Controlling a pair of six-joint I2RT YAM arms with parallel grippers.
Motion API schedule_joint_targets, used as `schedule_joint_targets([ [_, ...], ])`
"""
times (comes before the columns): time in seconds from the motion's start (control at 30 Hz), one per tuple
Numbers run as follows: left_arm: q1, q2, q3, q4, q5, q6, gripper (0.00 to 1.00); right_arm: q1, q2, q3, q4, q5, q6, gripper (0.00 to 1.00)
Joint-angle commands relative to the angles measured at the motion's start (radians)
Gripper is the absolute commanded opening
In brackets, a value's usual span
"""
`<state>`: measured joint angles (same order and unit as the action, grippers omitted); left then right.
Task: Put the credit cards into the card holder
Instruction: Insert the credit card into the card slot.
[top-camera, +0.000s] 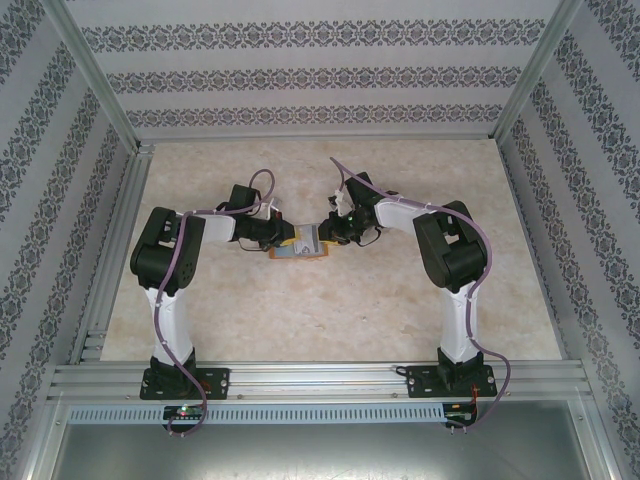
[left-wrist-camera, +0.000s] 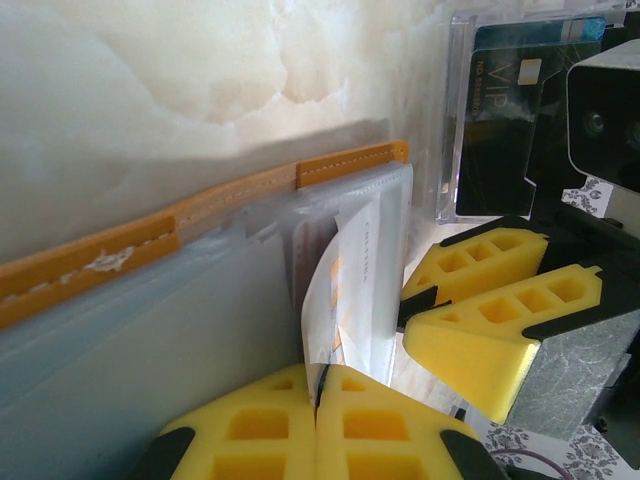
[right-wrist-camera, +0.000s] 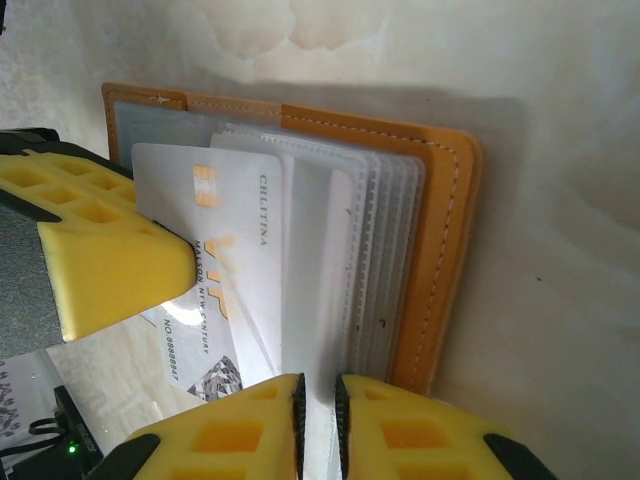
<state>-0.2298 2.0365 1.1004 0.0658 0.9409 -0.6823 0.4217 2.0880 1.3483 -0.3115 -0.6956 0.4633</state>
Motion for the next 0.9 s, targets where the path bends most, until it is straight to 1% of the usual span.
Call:
schedule_joint_targets([
  [0.0,-0.019,0.053,0.004,-0.026,-0.057,-0.002,0.00,0.020,0.028,0.009,-0.015,0.006,-0.022,0.20],
  [0.27,-0.022,0.069,0.048,-0.058,-0.057,0.016,0.00,0.023,0.028,0.009,-0.017,0.006,-0.023,0.20],
  [0.37,-0.025,0.078,0.070,-0.089,-0.056,0.033,0.04,0.023,0.028,0.008,-0.017,0.007,-0.023,0.20],
  [0.57,-0.029,0.082,0.079,-0.093,-0.055,0.033,0.11,0.023,0.020,0.000,-0.020,0.016,-0.027,0.20],
  [0.73,-0.032,0.078,0.087,-0.112,-0.065,0.037,0.29,0.022,0.021,-0.004,-0.021,0.017,-0.029,0.20],
  [0.87,-0.032,0.057,0.109,-0.178,-0.090,0.072,0.34,0.023,0.011,-0.008,-0.018,0.024,-0.030,0.20],
])
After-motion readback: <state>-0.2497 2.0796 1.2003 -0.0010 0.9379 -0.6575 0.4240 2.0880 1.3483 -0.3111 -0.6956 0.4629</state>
